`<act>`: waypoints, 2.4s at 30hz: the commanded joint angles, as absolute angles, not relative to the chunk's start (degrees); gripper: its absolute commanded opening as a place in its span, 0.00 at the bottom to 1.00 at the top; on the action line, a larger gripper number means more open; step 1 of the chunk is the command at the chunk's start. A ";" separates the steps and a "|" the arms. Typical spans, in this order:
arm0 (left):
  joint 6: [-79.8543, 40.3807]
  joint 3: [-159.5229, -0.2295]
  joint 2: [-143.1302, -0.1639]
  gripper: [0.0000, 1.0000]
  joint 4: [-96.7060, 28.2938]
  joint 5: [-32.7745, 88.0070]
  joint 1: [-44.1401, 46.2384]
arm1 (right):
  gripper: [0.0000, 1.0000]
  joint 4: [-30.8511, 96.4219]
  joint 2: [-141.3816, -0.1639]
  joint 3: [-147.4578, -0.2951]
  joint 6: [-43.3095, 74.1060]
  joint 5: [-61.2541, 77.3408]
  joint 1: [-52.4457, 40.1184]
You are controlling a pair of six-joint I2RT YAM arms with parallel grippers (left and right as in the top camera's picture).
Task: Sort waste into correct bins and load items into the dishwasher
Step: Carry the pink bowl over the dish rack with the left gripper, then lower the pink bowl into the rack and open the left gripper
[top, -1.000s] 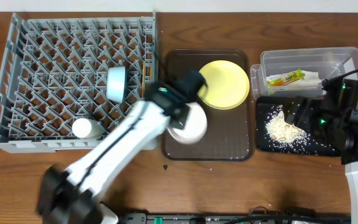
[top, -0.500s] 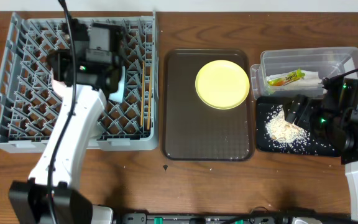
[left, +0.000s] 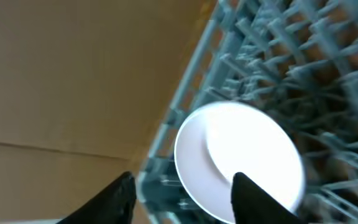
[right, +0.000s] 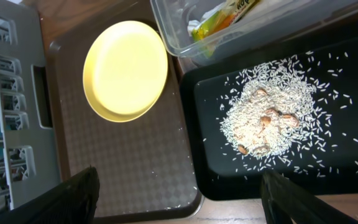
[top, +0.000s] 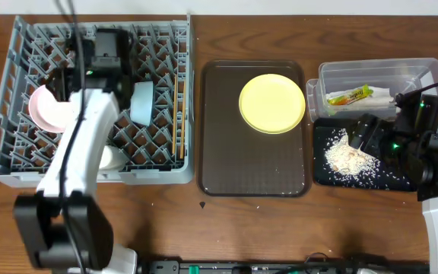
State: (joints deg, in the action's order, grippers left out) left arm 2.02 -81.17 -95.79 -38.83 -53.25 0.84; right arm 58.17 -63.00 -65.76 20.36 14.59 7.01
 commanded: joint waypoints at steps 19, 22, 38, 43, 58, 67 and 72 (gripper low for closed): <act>-19.79 -81.45 -100.31 0.62 -47.07 32.84 -43.33 | 0.81 58.13 -63.00 -66.15 20.14 14.87 7.20; -18.94 -81.45 -100.42 0.57 -47.09 28.38 -42.39 | 0.80 58.30 -63.00 -66.15 20.43 14.87 7.20; -17.56 -81.58 -98.21 0.07 -47.94 20.62 -38.24 | 0.80 59.61 -63.00 -66.15 20.78 14.85 7.20; -14.46 -81.58 -88.68 0.07 -50.22 2.66 -30.59 | 0.80 59.42 -63.00 -66.15 20.78 14.85 7.20; -10.24 -80.84 -97.76 0.07 -45.78 -53.71 -6.00 | 0.81 59.40 -63.00 -66.15 20.75 14.85 7.20; -4.89 -80.84 -104.31 0.08 -40.91 -64.29 1.23 | 0.82 59.13 -63.00 -66.15 20.75 14.83 7.20; -4.64 -80.84 -108.09 0.07 -40.86 -67.33 1.69 | 0.82 59.16 -63.00 -66.15 20.73 14.83 7.20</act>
